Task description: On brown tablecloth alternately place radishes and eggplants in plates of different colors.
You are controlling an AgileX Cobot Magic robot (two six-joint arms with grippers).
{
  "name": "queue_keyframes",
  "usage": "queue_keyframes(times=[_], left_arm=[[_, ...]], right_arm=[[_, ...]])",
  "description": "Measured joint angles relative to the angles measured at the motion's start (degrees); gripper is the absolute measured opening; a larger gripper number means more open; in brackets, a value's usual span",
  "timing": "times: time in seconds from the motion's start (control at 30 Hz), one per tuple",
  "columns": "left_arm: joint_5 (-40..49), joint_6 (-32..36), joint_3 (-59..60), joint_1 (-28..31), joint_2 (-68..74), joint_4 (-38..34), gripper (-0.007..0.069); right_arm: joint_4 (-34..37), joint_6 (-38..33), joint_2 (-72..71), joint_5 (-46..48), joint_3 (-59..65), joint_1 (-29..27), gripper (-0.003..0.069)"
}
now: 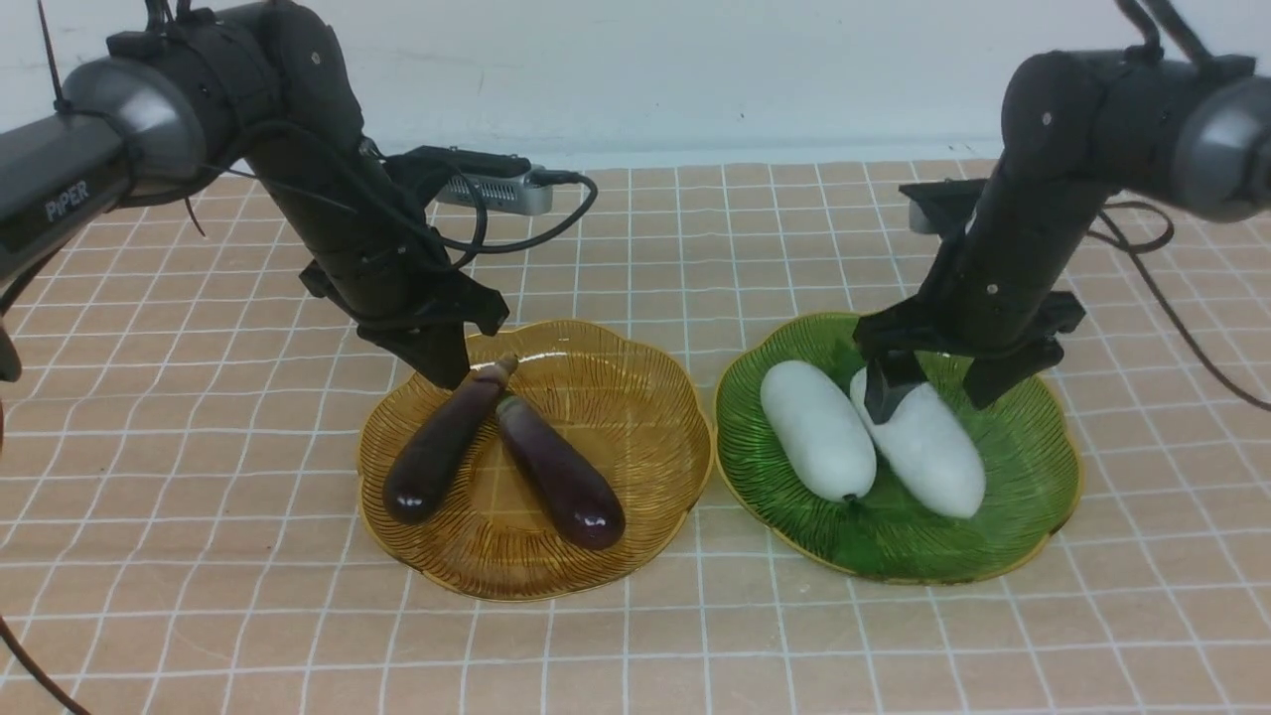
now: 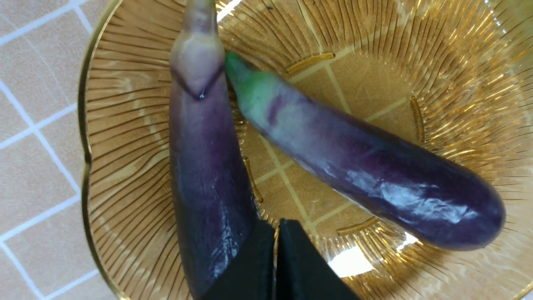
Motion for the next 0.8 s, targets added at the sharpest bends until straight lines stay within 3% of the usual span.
queue_keyframes(times=[0.07,0.1,0.4,0.47,0.53,0.7,0.8], left_arm=[[0.0,0.0,0.0,0.0,0.0,0.0,-0.0004],[0.0,0.0,0.0,0.0,0.0,0.0,-0.0004],[0.0,0.0,0.0,0.0,0.0,0.0,-0.0004],[0.0,0.0,0.0,0.0,0.0,0.0,-0.0004],[0.0,0.0,0.0,0.0,0.0,0.0,-0.0004],[0.0,0.0,0.0,0.0,0.0,0.0,-0.0004],[0.0,0.0,0.0,0.0,0.0,0.0,-0.0004]], right_arm=[[0.89,0.0,-3.1,-0.31,1.52,0.0,0.0638],[0.95,0.0,-6.33,-0.36,3.52,0.0,0.0591],[-3.99,-1.81,-45.4,0.0,29.68,0.0,0.0085],[-4.11,-1.81,-52.57,-1.2,34.64,0.0,0.0034],[-4.04,-1.81,-62.4,-9.64,41.94,0.0,0.0003],[-1.39,-2.01,-81.41,-33.15,58.07,0.0,-0.0013],[0.27,-2.95,-89.57,-41.31,65.99,0.0,-0.0015]])
